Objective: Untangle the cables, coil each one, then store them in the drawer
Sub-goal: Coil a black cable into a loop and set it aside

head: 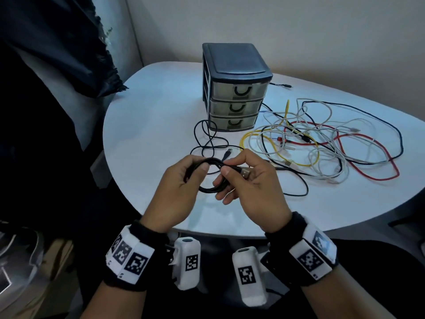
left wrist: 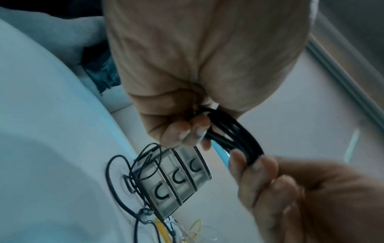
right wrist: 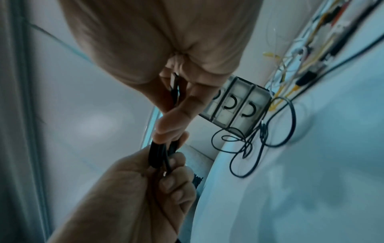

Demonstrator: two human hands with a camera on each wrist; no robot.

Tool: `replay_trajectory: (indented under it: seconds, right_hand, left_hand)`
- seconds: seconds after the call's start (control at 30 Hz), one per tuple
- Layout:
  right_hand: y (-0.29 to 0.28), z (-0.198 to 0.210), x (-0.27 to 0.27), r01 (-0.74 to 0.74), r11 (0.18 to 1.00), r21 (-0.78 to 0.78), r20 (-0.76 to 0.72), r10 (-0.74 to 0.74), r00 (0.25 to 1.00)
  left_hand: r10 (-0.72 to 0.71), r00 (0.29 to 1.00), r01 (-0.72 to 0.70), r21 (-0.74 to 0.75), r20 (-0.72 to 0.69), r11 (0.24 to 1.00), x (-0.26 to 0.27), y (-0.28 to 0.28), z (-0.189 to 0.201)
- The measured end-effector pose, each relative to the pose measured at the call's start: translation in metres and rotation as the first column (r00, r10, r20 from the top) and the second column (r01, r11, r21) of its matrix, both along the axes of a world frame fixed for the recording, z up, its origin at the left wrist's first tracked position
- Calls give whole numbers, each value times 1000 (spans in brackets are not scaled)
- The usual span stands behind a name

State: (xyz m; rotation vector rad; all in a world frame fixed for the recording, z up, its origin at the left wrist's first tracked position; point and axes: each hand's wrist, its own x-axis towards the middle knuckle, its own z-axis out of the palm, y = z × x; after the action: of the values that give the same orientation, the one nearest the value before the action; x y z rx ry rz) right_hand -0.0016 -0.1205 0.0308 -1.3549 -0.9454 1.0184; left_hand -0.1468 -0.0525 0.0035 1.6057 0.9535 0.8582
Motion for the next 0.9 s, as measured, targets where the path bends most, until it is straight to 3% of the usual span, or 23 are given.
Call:
replay_trajectory:
  seconds: [0.1,0.3,0.43,0.57,0.63,0.73,0.9]
  right_hand:
    - [9,-4,-6,-12,1000,-19,-46,11,999]
    - [32,-15,-23,-41,997,-69,-72,36,997]
    - [69,-26,-36,-19,987,-159,2,20,1000]
    - [104,-32,-48,-8,973,-232,30,15,999]
    - [109,-41,-40,59,956,-287,179,-7,984]
    - [97,-44,-23,78,941,-328,502,104,859]
    - [63,-34,-3,42,925,-378,756,282,591]
  left_hand:
    - [103,987,-83,-152,124,985,-12,7,-4]
    - [293,942,-250,-242,163,938,-33,22,-14]
    - [449,891,-408,-309,73,859,-46,33,-33]
    - [568,819,-502,-381,78,777,-61,38,-38]
    - [587,806,-519,-382,79,765,-70,37,-39]
    - [590,805,-533,-360,61,765,-82,38,-40]
    - [563,825,-524,-325,35,788,-74,34,-35]
